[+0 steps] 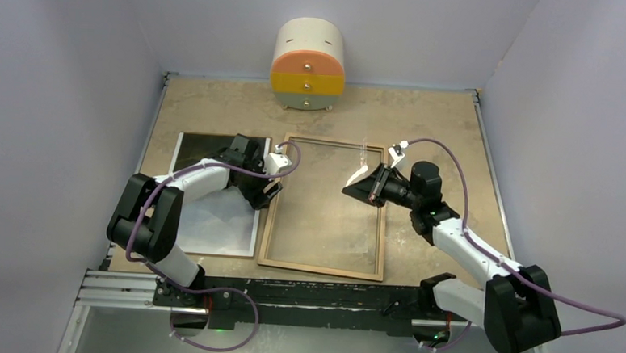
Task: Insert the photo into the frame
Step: Place the photo frame item in the photo frame.
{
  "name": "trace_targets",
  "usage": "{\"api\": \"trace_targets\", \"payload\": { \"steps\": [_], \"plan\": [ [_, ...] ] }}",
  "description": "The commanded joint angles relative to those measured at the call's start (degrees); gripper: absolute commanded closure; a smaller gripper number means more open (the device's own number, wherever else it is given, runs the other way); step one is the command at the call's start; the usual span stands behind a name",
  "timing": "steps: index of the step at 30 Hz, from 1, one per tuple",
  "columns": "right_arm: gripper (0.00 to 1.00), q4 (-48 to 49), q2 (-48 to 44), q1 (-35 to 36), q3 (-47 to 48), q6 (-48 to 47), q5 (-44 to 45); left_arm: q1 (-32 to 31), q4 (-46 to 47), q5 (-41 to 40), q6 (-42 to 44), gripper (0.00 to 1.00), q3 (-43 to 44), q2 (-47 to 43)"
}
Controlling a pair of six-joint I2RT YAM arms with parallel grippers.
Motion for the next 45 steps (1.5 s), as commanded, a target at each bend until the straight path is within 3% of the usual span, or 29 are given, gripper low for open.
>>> {"api": "trace_targets", "payload": {
  "steps": [1,14,25,35,45],
  "plan": [
    [1.00,4.74,-0.16,0.49,-1.43,3.99,-1.37,0.21,1.77,1.73,0.53,0.29,-0.16,0.29],
    [1.00,14.24,1.76,4.96,-2.74,13.33,2.16,0.21,1.43,4.10,0.49,0.45,-0.25,0.13],
    [1.00,15.96,-1.03,5.94,-2.32,16.21,3.65,0.23,0.99,5.57,0.67,0.57,-0.27,-0.06],
    [1.00,12.49,-1.33,6.03,-3.11,13.85,5.56,0.39,1.04,4.76,0.99,0.58,-0.45,-0.21],
    [1.00,-0.78,-3.32,5.68,-4.24,5.00,7.75,0.39,1.40,3.82,1.42,0.59,-1.00,-1.02]
  ]
}}
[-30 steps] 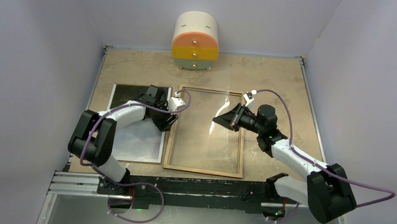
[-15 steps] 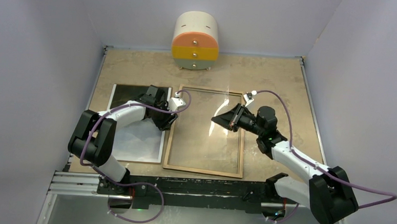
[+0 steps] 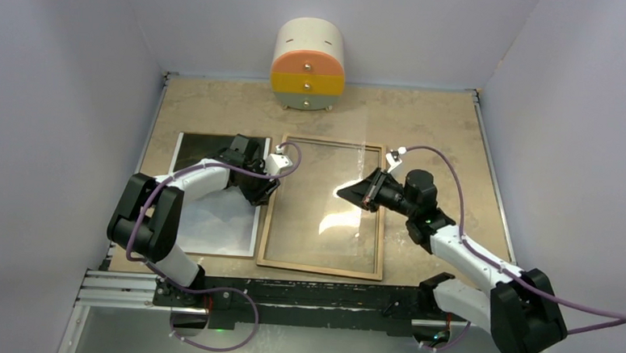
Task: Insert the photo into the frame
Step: Place the photo frame item in the photo frame.
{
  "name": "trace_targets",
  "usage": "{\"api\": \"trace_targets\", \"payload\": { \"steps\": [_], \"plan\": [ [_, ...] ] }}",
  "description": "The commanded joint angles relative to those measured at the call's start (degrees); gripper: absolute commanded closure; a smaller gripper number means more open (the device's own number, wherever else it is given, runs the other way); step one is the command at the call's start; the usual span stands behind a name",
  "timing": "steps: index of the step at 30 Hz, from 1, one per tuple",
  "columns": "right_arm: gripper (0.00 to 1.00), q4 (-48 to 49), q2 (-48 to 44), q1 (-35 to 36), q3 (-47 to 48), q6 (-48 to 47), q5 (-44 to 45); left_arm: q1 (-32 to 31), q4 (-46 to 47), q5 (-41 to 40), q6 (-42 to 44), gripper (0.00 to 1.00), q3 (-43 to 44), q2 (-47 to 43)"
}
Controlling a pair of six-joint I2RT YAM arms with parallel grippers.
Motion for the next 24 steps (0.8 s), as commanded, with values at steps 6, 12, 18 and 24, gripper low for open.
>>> {"api": "trace_targets", "payload": {
  "steps": [6,12,18,24],
  "plan": [
    [1.00,-12.40,-4.33,-0.76,-2.37,-8.47,2.48,0.34,1.51,0.89,0.95,0.59,-1.02,-1.36],
    [1.00,-12.62,-1.98,-1.37,-2.65,-10.66,2.03,0.34,1.28,0.89,1.08,0.59,-1.13,-1.53],
    [1.00,-10.47,0.68,-1.41,-2.34,-11.42,1.13,0.34,1.05,0.63,1.36,0.59,-1.39,-1.83],
    [1.00,-12.60,1.02,-1.41,-3.37,-12.21,2.52,0.34,1.16,0.51,1.37,0.59,-1.49,-2.01]
  ]
}}
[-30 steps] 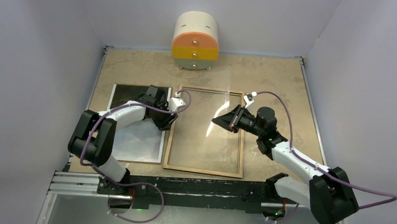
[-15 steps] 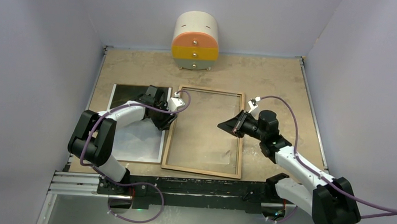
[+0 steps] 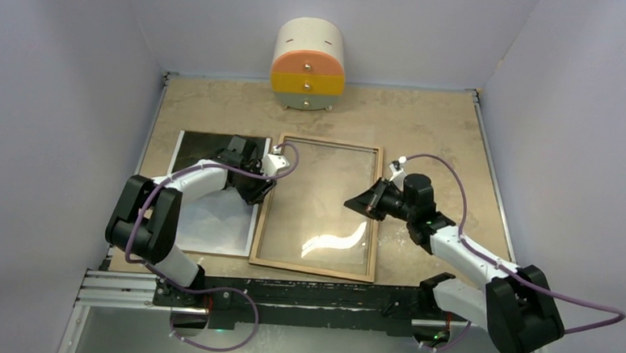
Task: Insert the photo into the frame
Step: Place the photo frame item in the photo frame.
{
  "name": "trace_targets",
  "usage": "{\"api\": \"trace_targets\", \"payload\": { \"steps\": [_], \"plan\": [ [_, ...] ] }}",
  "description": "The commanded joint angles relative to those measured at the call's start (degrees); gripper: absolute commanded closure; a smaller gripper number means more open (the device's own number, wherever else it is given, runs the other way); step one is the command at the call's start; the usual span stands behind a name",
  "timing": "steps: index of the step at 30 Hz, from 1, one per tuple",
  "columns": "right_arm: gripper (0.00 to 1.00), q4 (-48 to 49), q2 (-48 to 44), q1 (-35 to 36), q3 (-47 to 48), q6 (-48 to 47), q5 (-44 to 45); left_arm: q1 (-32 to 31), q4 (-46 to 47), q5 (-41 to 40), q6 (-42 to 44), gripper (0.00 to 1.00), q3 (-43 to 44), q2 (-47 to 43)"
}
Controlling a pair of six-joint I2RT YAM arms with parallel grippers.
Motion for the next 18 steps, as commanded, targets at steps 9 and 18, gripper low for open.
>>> {"api": "trace_targets", "payload": {
  "steps": [9,18],
  "plan": [
    [0.72,-6.30,-0.76,0.90,-1.27,-5.65,2.94,-0.49,1.41,4.12,-0.32,0.60,-0.48,-0.92],
    [0.46,-4.46,4.05,0.90,-0.86,-8.12,1.46,-0.49,1.25,3.71,0.09,0.60,-0.95,-1.36]
  ]
}}
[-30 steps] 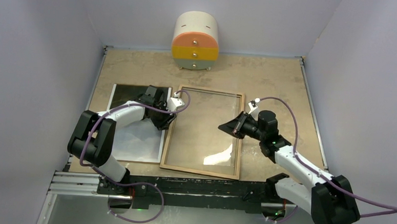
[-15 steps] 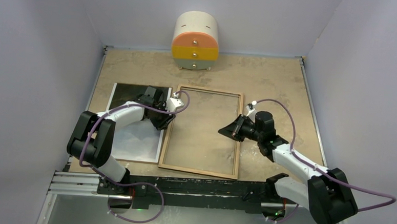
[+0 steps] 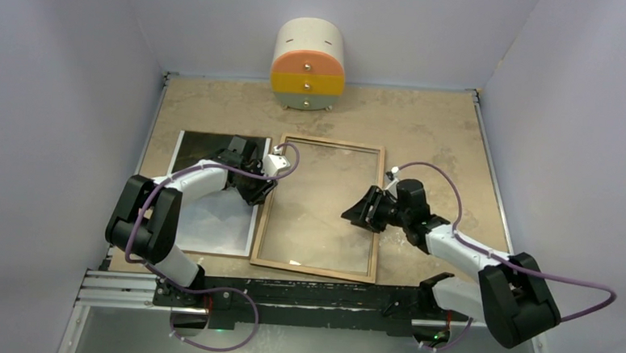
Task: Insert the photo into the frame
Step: Place the photo frame item in the photo frame.
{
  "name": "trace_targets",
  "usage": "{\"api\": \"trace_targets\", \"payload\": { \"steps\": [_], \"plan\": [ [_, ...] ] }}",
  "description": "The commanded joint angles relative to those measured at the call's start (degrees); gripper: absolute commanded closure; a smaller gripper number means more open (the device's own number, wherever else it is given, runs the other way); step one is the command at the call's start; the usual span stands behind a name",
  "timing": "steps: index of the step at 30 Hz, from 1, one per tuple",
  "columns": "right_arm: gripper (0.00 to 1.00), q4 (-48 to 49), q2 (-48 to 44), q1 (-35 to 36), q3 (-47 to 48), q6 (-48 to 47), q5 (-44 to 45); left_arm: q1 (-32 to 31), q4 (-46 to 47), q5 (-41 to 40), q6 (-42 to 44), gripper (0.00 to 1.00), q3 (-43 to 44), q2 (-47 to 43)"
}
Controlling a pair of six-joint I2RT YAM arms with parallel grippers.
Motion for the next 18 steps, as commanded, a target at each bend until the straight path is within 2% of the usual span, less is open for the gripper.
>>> {"api": "trace_targets", "payload": {
  "steps": [1,4,8,12,18],
  "plan": [
    [0.42,-0.51,0.45,0.27,1.58,-3.95,0.00,-0.42,1.20,2.75,0.21,0.60,-0.91,-1.34],
    [0.26,-4.14,0.39,0.29,3.52,-6.68,1.66,-0.42,1.37,2.74,0.13,0.60,-1.06,-1.15],
    [0.10,-8.77,1.30,0.29,6.95,-11.15,4.81,-0.42,1.36,2.83,0.13,0.60,-0.96,-0.97],
    [0.03,-13.50,3.08,0.30,9.89,-14.07,7.66,-0.41,1.32,2.92,0.13,0.60,-1.02,-0.96],
    [0.01,-19.65,4.12,0.33,12.14,-16.41,11.84,-0.42,1.29,3.01,0.12,0.60,-0.96,-0.83]
  ]
}}
